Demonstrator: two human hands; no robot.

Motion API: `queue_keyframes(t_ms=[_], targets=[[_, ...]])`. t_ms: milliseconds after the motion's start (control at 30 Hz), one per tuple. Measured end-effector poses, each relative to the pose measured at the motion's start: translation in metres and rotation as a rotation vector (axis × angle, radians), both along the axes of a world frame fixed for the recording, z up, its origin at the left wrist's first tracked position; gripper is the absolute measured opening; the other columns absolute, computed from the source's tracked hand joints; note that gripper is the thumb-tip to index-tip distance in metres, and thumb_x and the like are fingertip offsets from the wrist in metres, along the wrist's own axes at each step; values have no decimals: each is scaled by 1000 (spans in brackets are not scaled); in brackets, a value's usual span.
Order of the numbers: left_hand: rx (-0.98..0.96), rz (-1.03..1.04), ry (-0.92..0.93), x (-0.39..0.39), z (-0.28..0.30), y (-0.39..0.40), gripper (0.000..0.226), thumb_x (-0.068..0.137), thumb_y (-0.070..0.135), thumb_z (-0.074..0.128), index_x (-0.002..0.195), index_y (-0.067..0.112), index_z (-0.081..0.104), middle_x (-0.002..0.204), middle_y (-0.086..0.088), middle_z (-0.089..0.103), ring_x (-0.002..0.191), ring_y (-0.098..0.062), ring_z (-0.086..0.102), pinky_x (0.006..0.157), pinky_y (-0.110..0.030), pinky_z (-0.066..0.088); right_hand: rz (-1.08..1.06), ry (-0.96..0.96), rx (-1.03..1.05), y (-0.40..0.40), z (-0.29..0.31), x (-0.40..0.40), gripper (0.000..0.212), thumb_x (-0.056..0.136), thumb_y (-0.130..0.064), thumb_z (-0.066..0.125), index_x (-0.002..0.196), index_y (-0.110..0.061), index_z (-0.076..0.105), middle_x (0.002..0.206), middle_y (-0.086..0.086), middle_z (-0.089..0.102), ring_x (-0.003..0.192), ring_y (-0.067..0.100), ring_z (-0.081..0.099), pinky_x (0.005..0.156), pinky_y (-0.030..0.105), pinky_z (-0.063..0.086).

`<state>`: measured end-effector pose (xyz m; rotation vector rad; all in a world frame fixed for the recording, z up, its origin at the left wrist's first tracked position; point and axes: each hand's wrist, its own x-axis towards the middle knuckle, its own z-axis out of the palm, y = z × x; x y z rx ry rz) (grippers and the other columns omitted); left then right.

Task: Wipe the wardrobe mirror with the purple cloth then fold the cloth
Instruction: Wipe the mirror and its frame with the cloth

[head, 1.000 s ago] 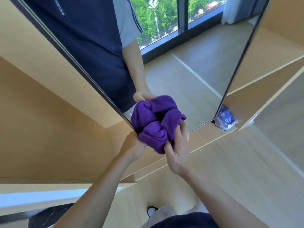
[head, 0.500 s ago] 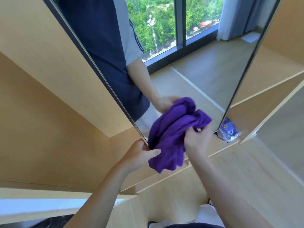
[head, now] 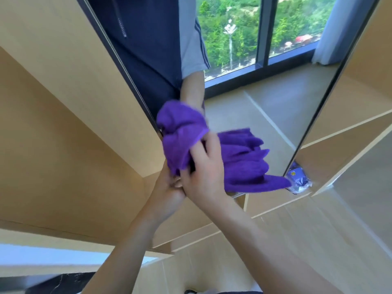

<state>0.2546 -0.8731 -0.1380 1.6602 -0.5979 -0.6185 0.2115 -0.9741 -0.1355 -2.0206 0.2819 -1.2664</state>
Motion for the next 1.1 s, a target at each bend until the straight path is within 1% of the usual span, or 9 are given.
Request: queue_keyframes(t_ms=[67, 133, 267, 467, 567, 700, 833, 933, 1100], targets=[[42, 7, -21, 2, 6, 1, 77, 62, -12, 44, 135, 12, 46, 127, -16, 60, 111, -21, 60, 92, -36, 50, 32, 95, 48, -3, -37, -12, 48, 71, 6, 62, 113, -17, 56, 109, -7, 41, 98, 27, 54, 83, 24, 42], [115, 6, -16, 5, 8, 5, 79, 58, -5, 40, 133, 21, 46, 132, -11, 59, 117, -22, 62, 97, -34, 51, -33, 159, 247, -19, -56, -27, 47, 68, 6, 54, 99, -28, 59, 103, -15, 40, 92, 20, 58, 80, 21, 42], [189, -17, -25, 0, 6, 8, 76, 65, 5, 47, 133, 40, 43, 135, 7, 59, 127, -8, 58, 103, -27, 52, -227, 63, 596, -57, -46, -35, 32, 65, -2, 43, 83, -29, 44, 90, 0, 49, 79, 7, 48, 75, 24, 37], [176, 4, -21, -2, -6, 8, 81, 55, 30, 71, 132, 36, 46, 129, 22, 63, 131, -15, 55, 108, -42, 50, -162, -26, 443, -39, 9, -20, 51, 75, -19, 60, 110, -47, 34, 103, -12, 53, 93, -5, 48, 84, -6, 29], [196, 15, -88, 3, -13, 8, 87, 54, 36, 96, 127, 42, 50, 122, 24, 65, 118, -8, 63, 101, -42, 55, 18, 73, 211, -31, 3, -22, 44, 77, -5, 65, 105, -32, 45, 102, -11, 49, 87, 5, 50, 72, 6, 40], [243, 78, -230, 3, -14, 0, 96, 52, 50, 97, 133, 46, 47, 127, 19, 65, 116, -8, 65, 98, -43, 56, 155, 304, 134, -37, -20, -37, 35, 77, -2, 65, 91, -31, 52, 98, -20, 50, 86, 2, 55, 66, 11, 44], [285, 206, -282, -2, -16, -6, 61, 63, 60, 84, 115, 43, 57, 112, 21, 71, 105, -2, 68, 92, -39, 58, 199, 414, 310, -45, -27, -51, 29, 76, -7, 63, 82, -34, 55, 79, -15, 65, 74, 4, 61, 61, 15, 41], [345, 294, -320, -4, -17, -10, 37, 69, 62, 72, 95, 40, 60, 96, 19, 72, 94, -8, 69, 87, -41, 58, 253, 446, 512, -51, -24, -60, 24, 78, -16, 72, 89, -34, 61, 85, -22, 71, 79, -2, 67, 63, 9, 45], [319, 282, -323, -3, -18, -10, 23, 81, 56, 69, 94, 39, 62, 92, 23, 71, 87, -5, 68, 72, -23, 51, 178, 296, 687, -58, -7, -72, 32, 76, -17, 78, 83, -28, 49, 74, -5, 72, 64, 11, 66, 61, 27, 53]])
